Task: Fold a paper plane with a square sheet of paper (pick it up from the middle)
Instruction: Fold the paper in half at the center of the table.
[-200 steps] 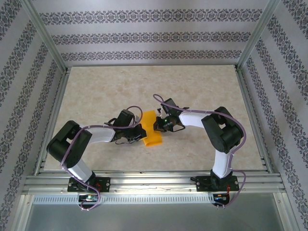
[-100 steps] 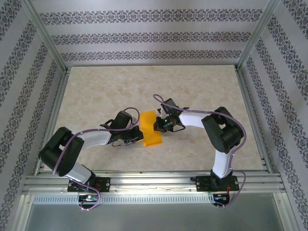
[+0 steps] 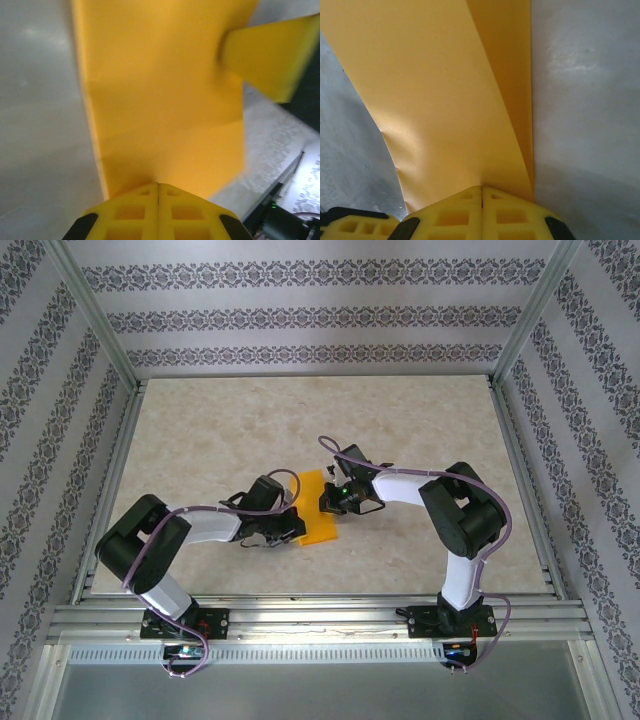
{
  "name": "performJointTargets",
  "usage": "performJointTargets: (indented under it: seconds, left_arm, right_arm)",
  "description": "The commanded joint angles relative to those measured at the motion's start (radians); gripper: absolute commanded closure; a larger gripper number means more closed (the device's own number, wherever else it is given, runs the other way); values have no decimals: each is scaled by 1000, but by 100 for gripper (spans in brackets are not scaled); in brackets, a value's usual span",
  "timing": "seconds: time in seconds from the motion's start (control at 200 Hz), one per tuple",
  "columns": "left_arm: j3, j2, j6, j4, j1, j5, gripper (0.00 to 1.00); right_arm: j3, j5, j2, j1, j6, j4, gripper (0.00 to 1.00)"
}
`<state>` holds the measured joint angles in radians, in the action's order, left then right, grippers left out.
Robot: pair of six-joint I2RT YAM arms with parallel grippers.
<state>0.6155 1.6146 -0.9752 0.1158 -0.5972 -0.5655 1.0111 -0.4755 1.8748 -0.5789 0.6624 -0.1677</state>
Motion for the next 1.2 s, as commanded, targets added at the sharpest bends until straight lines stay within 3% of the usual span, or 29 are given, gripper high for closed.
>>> performJointTargets:
  seconds: [0.0, 0.155, 0.47, 0.784, 0.949, 1.194]
  left_arm:
    - [-51, 8, 38, -71, -16, 67, 99]
    - [-116, -8, 14, 6, -16, 39, 98]
    - [-90, -168, 3, 62, -32, 48, 90]
    - [-109, -32, -31, 199, -36, -29, 90]
    - [-146, 7, -22, 183, -44, -27, 93]
    - [-204, -86, 21, 71, -49, 6, 92]
  right_arm:
    - [-40, 87, 23, -1, 17, -80, 100]
    - [-39, 85, 30, 1, 16, -80, 100]
    - [-43, 87, 27, 1, 16, -79, 100]
    - [-45, 83, 29, 1, 17, -75, 100]
    - [-48, 83, 34, 1, 19, -74, 100]
    - [-48, 89, 37, 2, 17, -78, 100]
